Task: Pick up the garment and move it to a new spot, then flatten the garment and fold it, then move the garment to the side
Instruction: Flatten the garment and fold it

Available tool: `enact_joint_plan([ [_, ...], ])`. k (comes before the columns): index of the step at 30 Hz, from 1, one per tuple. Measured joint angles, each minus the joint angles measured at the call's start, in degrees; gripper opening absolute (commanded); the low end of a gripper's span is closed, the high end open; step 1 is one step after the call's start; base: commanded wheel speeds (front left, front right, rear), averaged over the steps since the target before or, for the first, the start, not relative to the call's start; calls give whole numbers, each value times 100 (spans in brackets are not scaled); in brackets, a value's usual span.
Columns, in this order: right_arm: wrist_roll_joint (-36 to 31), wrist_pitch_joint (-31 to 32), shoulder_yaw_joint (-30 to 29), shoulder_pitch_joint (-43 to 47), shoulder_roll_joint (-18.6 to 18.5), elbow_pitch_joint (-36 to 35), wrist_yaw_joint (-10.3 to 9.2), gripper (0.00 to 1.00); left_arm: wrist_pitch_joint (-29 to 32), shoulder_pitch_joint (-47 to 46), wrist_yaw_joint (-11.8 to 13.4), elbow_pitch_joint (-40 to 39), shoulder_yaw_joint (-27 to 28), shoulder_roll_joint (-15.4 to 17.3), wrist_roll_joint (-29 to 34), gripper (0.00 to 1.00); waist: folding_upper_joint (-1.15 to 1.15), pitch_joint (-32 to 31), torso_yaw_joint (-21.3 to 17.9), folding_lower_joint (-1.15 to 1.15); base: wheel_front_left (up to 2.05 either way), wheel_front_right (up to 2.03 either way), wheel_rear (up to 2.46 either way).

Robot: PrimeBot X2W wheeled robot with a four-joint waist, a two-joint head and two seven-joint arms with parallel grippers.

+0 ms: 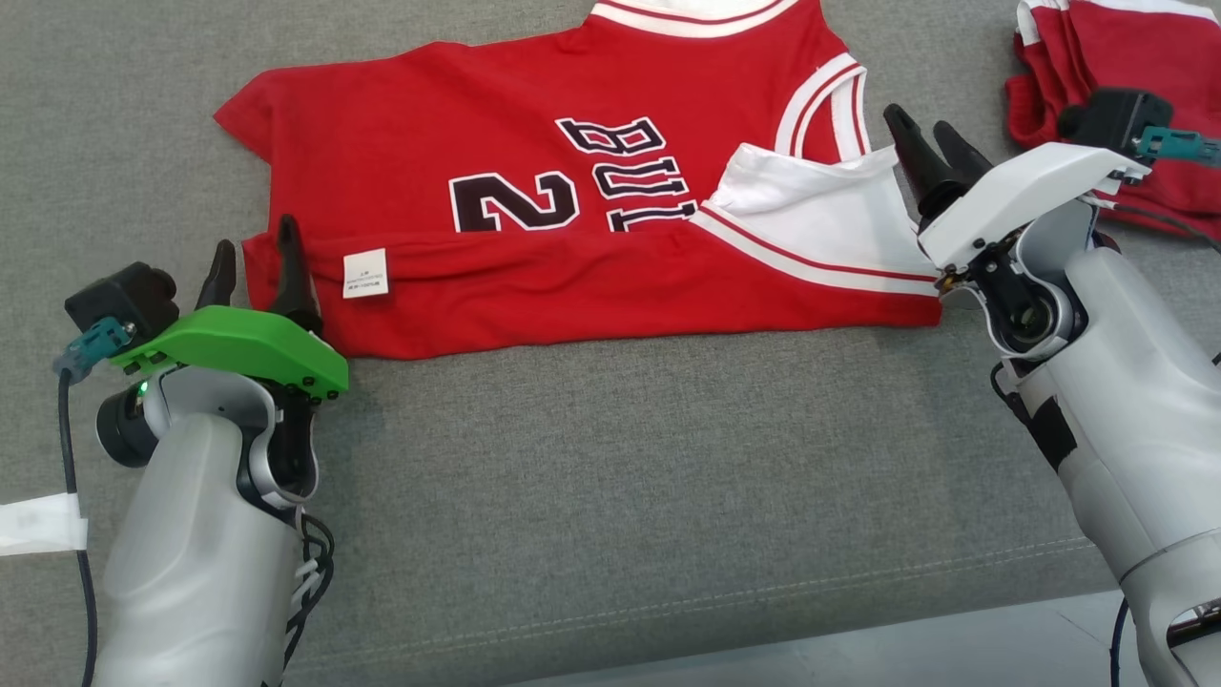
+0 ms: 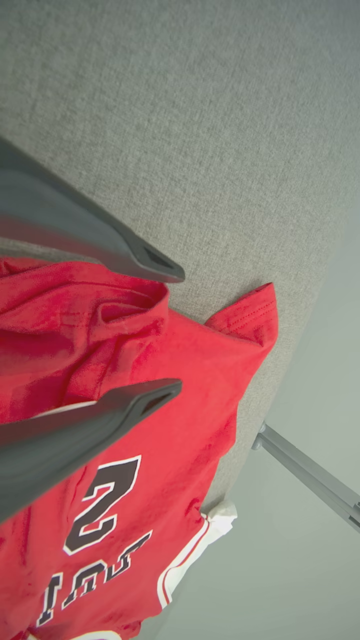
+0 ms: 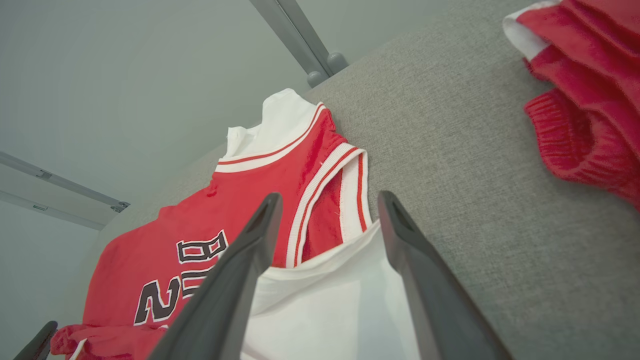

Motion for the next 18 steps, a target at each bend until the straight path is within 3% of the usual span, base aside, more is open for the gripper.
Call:
enact_joint_plan([
  [10,-236,-732,20,-31,-168,59,205,100,-305,51,-162,-78,32,105,92,100,0,-238,17,0,0,0,0],
  [18,-511,-1470,122,581,-253,34,249,100,-346,1007,-281,-44,134,103,-130,100,0,-537,-11,0,0,0,0],
])
